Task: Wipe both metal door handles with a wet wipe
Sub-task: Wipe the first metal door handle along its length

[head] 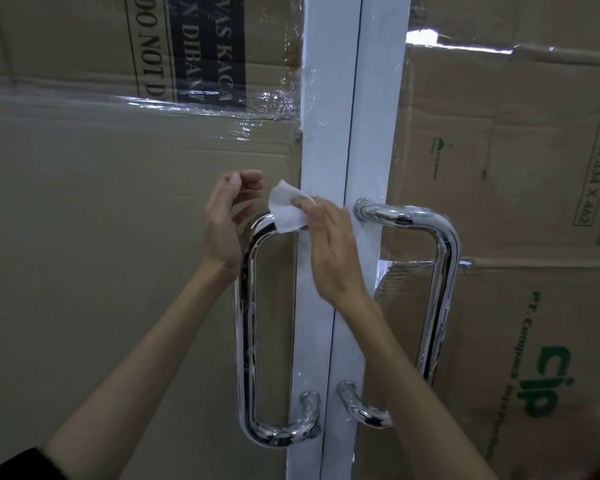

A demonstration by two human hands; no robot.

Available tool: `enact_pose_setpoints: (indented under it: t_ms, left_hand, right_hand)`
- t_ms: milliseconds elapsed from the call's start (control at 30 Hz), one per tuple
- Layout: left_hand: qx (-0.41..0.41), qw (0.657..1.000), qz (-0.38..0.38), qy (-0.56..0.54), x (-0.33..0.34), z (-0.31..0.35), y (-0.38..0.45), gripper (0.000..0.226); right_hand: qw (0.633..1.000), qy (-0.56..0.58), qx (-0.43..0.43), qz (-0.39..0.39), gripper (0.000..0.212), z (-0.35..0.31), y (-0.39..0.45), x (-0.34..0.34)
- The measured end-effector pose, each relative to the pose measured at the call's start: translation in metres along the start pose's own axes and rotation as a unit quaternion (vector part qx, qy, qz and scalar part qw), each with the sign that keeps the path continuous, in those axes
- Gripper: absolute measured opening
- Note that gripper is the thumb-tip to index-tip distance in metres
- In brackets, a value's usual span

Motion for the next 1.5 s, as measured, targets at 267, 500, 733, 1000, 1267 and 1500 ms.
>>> enact_pose_setpoints:
  t_ms: [267,500,733,1000,1267,1500]
  left_hand:
    - [0.034,0.999,0.021,-0.029,-0.005,0.001,0.0,0.035]
    - [0.013,0.999,0.034,-0.034,-0.005,-0.001,-0.002,0.036]
    - [0.016,0.999,0.029,-0.023,-0.003,0.001,-0.002,0.035]
    - [0.016,0.999,0.03,-0.019,-0.004,0.0,-0.002,0.035]
    - [0.014,1.0,0.022,-0.013,-0.004,0.0,-0.001,0.035]
    - [0.003,1.0,0.019,0.002,-0.004,0.003,-0.004,0.029]
  right_hand:
    - [0.983,-0.087,-0.028,-0.16,0.111,-0.024,0.031,0.025]
    - [0.988,-0.071,-0.11,-0.082,0.066,0.004,0.004,-0.006]
    - [0.989,-0.089,-0.091,-0.078,0.079,-0.016,0.015,0.007]
    - [0.994,-0.05,-0.085,-0.054,0.06,0.02,-0.013,-0.001]
    - [0.98,-0.121,-0.136,-0.08,0.062,-0.003,-0.04,0.026]
    - [0.999,0.015,-0.013,-0.049,0.059,0.005,-0.035,0.025]
Point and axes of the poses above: each hand's wrist, its own y-axis towards the middle knuckle, its own x-axis out of the palm, z = x × y, the point moved 8 cm from there along y, towards the middle knuckle, and after that the axes turned 6 degrees about -y, right-handed, at the moved point
